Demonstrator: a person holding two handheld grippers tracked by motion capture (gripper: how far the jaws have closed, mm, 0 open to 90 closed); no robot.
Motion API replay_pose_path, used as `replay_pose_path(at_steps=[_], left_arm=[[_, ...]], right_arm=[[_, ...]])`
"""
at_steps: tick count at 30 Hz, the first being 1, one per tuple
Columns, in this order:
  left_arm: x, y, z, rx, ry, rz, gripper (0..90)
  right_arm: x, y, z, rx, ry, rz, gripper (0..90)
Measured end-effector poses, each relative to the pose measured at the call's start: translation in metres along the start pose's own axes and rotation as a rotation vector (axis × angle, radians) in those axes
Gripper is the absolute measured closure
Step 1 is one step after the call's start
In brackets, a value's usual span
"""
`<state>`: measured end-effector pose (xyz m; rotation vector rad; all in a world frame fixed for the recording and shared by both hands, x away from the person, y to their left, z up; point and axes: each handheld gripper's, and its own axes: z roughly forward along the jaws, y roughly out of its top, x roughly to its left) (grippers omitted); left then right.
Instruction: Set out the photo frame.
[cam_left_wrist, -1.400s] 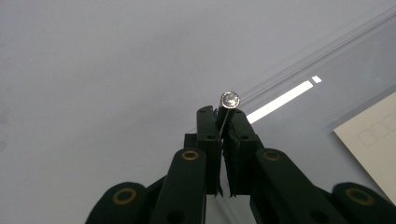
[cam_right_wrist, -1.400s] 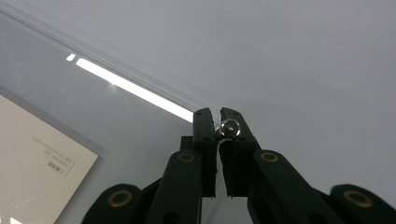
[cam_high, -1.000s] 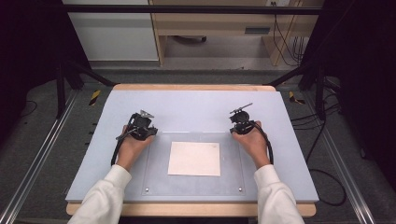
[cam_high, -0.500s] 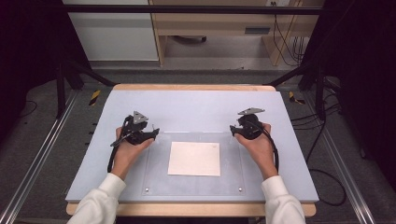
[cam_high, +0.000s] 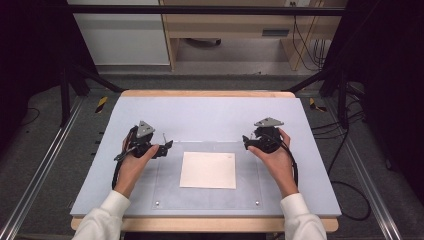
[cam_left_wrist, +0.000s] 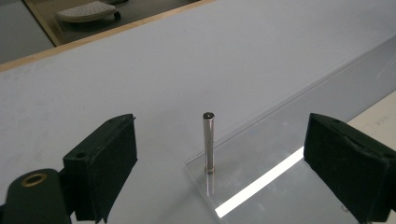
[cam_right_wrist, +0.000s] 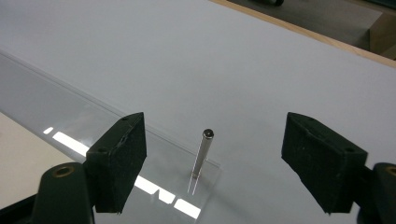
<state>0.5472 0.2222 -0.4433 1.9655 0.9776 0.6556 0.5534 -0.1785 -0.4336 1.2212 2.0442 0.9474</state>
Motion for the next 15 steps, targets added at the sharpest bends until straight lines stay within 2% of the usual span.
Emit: replay_pose_path(at_steps=[3, 7, 10, 13, 15], left_arm=[[-0.001, -0.001, -0.001, 0.003, 0.013, 0.014, 9.8], [-0.002, -0.008, 0.0, -0.005, 0.023, 0.02, 14.5], [-0.004, -0.012, 0.0, -0.009, 0.022, 0.005, 17.4], [-0.008, -0.013, 0.001, -0.015, 0.043, 0.034, 18.5], [-0.01, -0.013, 0.001, -0.031, 0.066, 0.04, 22.9]], right_arm=[[0.001, -0.002, -0.001, 0.003, -0.007, -0.022, 23.5], [0.004, -0.007, -0.001, -0.024, 0.004, -0.073, 36.5], [0.005, -0.01, -0.001, -0.045, -0.008, -0.082, 45.9], [0.005, -0.014, 0.001, -0.043, -0.018, -0.09, 51.9], [0.006, -0.015, 0.002, -0.041, -0.012, -0.093, 55.0]])
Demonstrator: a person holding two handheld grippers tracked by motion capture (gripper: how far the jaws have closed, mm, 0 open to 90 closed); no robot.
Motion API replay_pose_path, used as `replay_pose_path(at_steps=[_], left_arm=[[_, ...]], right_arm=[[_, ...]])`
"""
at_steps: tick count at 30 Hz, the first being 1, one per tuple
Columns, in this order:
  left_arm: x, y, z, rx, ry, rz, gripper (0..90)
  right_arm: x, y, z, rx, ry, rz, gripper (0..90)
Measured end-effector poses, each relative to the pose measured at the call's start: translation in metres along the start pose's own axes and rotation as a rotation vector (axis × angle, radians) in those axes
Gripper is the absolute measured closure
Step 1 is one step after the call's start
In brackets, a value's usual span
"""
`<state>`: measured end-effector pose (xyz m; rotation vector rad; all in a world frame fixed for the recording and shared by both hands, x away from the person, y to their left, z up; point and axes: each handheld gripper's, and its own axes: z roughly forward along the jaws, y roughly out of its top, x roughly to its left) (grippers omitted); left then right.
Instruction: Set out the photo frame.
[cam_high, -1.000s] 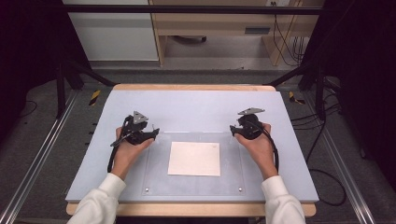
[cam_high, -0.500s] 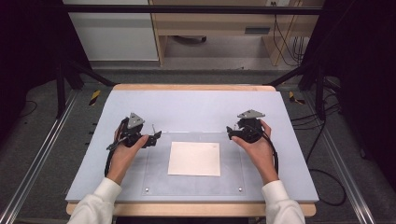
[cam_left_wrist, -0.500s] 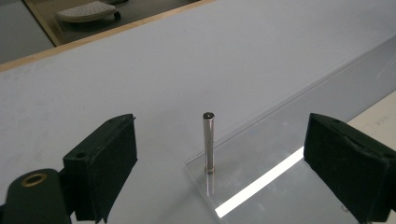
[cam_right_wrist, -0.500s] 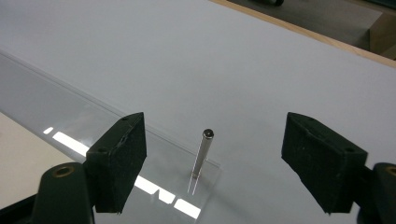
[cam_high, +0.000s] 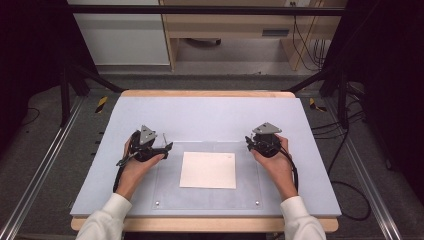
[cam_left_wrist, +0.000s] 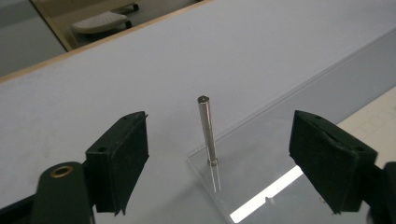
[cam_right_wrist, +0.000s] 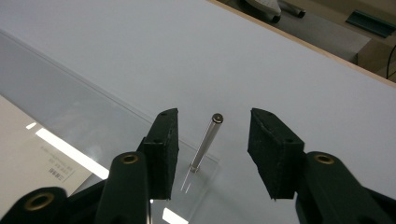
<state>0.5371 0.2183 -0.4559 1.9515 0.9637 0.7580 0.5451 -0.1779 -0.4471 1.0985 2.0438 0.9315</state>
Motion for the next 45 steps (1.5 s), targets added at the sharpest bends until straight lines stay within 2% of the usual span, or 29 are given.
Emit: replay_pose_path(at_steps=[3, 5, 10, 13, 19, 24, 30, 38, 41, 45], left_arm=[[0.0, 0.001, 0.002, -0.021, 0.025, -0.006, 33.0], [0.001, 0.001, 0.003, -0.03, 0.032, -0.024, 39.5], [0.0, 0.003, 0.007, -0.038, 0.011, -0.054, 57.2], [0.001, 0.005, 0.01, -0.039, 0.011, -0.07, 64.6], [0.001, 0.008, 0.013, -0.024, 0.04, -0.082, 82.0], [0.002, 0.009, 0.014, -0.013, 0.033, -0.094, 84.1], [0.005, 0.013, 0.014, 0.017, 0.017, -0.109, 84.6], [0.01, 0.02, 0.016, 0.071, -0.017, -0.117, 85.0], [0.012, 0.024, 0.018, 0.103, -0.029, -0.103, 85.1], [0.016, 0.028, 0.021, 0.129, -0.043, -0.117, 85.1]], right_arm=[[0.001, 0.001, 0.003, -0.007, 0.008, -0.004, 60.5], [0.001, 0.002, 0.004, -0.011, 0.015, 0.004, 66.9], [0.0, 0.003, 0.006, -0.016, 0.009, 0.035, 82.1], [-0.003, 0.003, 0.006, -0.02, 0.02, 0.054, 84.1], [-0.004, 0.003, 0.006, -0.015, 0.034, 0.073, 84.7], [-0.004, 0.005, 0.006, -0.006, 0.033, 0.084, 85.0], [-0.002, 0.011, 0.007, 0.034, 0.019, 0.094, 85.3], [-0.005, 0.018, 0.009, 0.089, 0.039, 0.123, 85.8], [-0.007, 0.022, 0.01, 0.12, 0.046, 0.128, 85.8], [-0.009, 0.026, 0.011, 0.152, 0.055, 0.141, 85.9]])
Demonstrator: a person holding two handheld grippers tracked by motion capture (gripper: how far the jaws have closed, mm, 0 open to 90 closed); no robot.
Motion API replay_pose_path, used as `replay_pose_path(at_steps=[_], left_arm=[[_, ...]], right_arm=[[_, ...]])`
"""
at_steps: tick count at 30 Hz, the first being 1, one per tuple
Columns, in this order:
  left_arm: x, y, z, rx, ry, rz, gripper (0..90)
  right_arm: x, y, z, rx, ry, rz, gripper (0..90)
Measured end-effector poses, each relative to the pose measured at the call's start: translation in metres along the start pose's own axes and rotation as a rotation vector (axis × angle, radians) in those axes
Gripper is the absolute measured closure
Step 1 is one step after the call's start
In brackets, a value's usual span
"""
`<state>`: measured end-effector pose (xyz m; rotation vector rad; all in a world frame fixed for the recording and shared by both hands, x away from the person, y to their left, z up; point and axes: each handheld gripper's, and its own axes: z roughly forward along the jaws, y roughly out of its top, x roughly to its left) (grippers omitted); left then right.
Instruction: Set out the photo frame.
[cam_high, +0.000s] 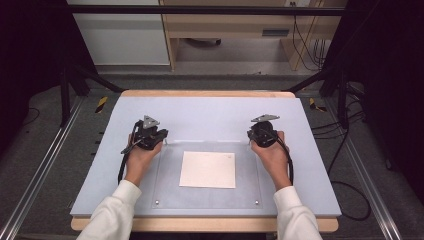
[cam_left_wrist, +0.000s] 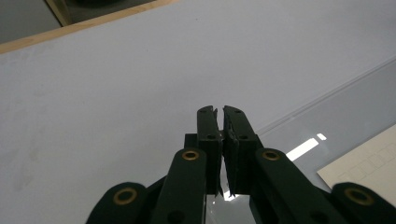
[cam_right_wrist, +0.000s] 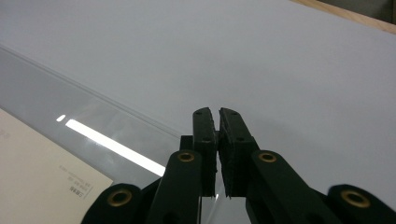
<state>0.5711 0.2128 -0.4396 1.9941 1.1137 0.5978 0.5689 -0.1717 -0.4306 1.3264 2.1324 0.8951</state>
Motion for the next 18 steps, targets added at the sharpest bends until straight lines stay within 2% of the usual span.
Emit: replay_pose_path(at_steps=[6, 13, 18], left_arm=[[0.005, 0.006, 0.002, 0.042, -0.025, 0.003, 85.2], [0.011, 0.01, 0.008, 0.061, -0.055, -0.027, 85.2], [0.014, 0.01, 0.009, 0.062, -0.068, -0.037, 85.1]], right_arm=[[-0.003, 0.007, 0.003, 0.042, 0.012, 0.009, 85.9], [-0.007, 0.012, 0.007, 0.055, 0.022, 0.036, 85.9], [-0.009, 0.015, 0.008, 0.071, 0.031, 0.033, 85.8]])
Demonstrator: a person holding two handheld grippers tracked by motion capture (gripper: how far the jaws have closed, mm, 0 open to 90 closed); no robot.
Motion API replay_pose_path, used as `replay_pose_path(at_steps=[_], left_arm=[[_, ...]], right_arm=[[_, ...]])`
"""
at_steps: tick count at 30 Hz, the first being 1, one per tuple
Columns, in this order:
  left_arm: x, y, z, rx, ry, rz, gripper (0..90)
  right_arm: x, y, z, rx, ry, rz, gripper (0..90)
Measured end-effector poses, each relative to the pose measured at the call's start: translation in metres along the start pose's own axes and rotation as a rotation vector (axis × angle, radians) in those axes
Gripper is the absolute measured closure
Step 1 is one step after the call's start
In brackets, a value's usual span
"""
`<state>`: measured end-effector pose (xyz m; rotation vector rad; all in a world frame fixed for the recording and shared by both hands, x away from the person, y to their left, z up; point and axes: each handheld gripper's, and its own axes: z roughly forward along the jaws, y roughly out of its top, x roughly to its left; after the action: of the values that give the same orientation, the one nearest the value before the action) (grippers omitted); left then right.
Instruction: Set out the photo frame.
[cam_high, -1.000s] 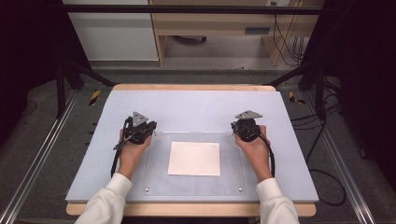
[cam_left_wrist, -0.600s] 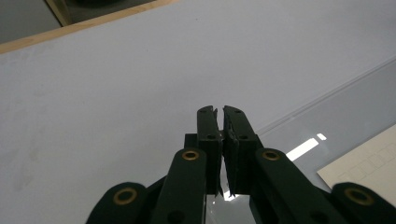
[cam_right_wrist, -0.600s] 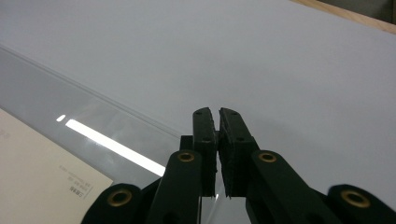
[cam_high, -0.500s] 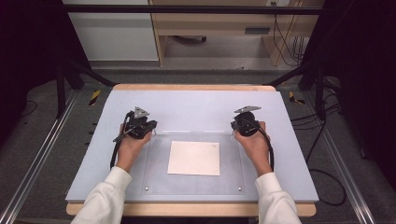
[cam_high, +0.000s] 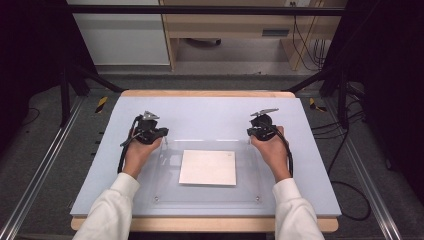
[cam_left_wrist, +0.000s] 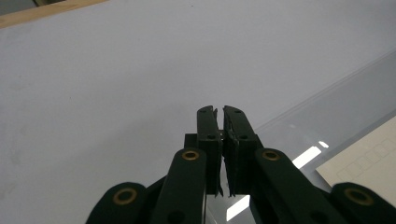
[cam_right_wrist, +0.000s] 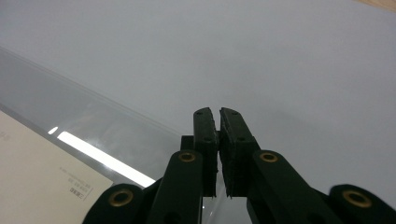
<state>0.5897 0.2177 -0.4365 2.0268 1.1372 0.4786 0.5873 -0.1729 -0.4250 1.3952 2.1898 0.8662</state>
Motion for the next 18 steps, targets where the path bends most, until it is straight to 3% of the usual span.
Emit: replay_pose_path(at_steps=[18], left_arm=[[0.0072, 0.0053, 0.0047, 0.035, -0.033, -0.016, 85.1]], right_arm=[[-0.0075, 0.0, 0.0018, -0.015, 0.045, 0.004, 85.2]])
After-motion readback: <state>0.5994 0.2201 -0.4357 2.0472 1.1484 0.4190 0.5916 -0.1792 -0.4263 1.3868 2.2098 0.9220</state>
